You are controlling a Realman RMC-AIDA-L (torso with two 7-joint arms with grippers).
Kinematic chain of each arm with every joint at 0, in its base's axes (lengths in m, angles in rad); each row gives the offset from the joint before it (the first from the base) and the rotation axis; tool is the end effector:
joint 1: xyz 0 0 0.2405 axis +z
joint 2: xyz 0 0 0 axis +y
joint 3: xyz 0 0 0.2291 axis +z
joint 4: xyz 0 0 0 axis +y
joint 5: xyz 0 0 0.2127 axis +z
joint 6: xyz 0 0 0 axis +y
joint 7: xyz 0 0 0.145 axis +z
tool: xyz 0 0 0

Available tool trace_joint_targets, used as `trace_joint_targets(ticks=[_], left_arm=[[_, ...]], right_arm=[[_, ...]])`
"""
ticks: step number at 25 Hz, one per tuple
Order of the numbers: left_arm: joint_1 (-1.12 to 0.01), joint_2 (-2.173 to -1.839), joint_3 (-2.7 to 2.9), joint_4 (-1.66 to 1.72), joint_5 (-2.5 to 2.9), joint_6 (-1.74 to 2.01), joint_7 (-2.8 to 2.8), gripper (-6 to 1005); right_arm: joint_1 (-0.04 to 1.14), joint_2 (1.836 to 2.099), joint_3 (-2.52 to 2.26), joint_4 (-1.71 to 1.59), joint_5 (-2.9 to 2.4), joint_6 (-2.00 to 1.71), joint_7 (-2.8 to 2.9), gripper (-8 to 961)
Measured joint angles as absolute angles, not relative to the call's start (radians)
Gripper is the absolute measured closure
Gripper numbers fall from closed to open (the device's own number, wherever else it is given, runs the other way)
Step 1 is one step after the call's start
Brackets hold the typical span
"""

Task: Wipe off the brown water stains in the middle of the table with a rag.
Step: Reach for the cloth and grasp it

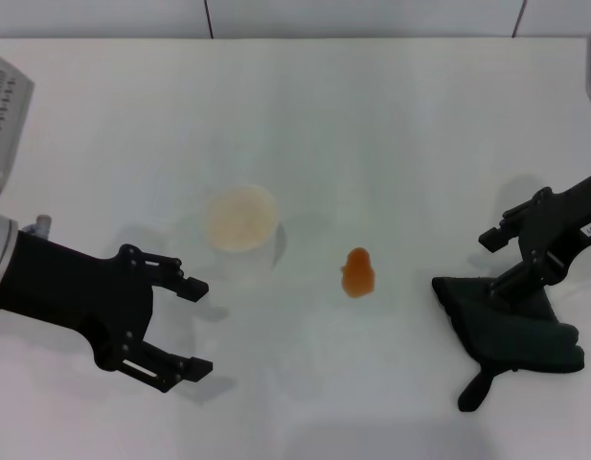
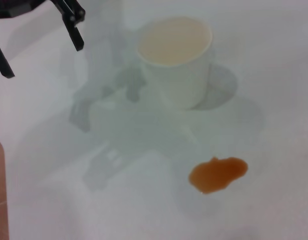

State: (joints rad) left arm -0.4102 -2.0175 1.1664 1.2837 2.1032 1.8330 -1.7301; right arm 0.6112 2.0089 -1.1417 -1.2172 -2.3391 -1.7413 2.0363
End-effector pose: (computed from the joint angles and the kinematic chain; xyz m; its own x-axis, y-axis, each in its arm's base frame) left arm -0.1928 0.2838 0.0431 0.9824 0.1859 0.0157 0.1850 -0.9817 0.0454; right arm 0.1767 0.3338 0.0451 0.9051 -0.3966 0.1535 -0.3808 -0.9165 -0.1227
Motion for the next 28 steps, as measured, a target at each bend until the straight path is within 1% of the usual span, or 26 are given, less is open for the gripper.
trace_joint_targets(ticks=[5, 9, 12, 14, 20, 22, 28], left_arm=[[-0.418, -2.032, 1.169, 1.289, 2.130, 1.830, -1.731, 105], [-0.420, -2.061, 1.167, 1.296, 2.149, 1.819, -1.731, 104], [-0.412, -2.076, 1.169, 1.295, 2.154, 1.808, -1.731, 104], [-0.400, -2.080, 1.173, 1.291, 2.151, 1.796, -1.729, 104], [-0.346, -2.083, 1.207, 1.273, 2.106, 1.748, -1.713, 105], [-0.321, -2.083, 1.256, 1.278, 2.100, 1.715, -1.709, 105], [-0.299, -2.084, 1.296, 1.282, 2.098, 1.679, -1.709, 104]], right_arm=[[0.607, 2.007, -1.143, -1.187, -2.360, -1.725, 2.051, 137], [0.619, 2.009, -1.166, -1.136, -2.404, -1.692, 2.051, 175], [0.635, 2.010, -1.178, -1.101, -2.419, -1.678, 2.051, 203], [0.642, 2.011, -1.182, -1.091, -2.421, -1.669, 2.051, 222], [0.658, 2.011, -1.217, -1.087, -2.427, -1.645, 2.069, 325], [0.663, 2.011, -1.221, -1.080, -2.430, -1.644, 2.071, 324], [0.670, 2.012, -1.238, -1.062, -2.433, -1.647, 2.096, 320]])
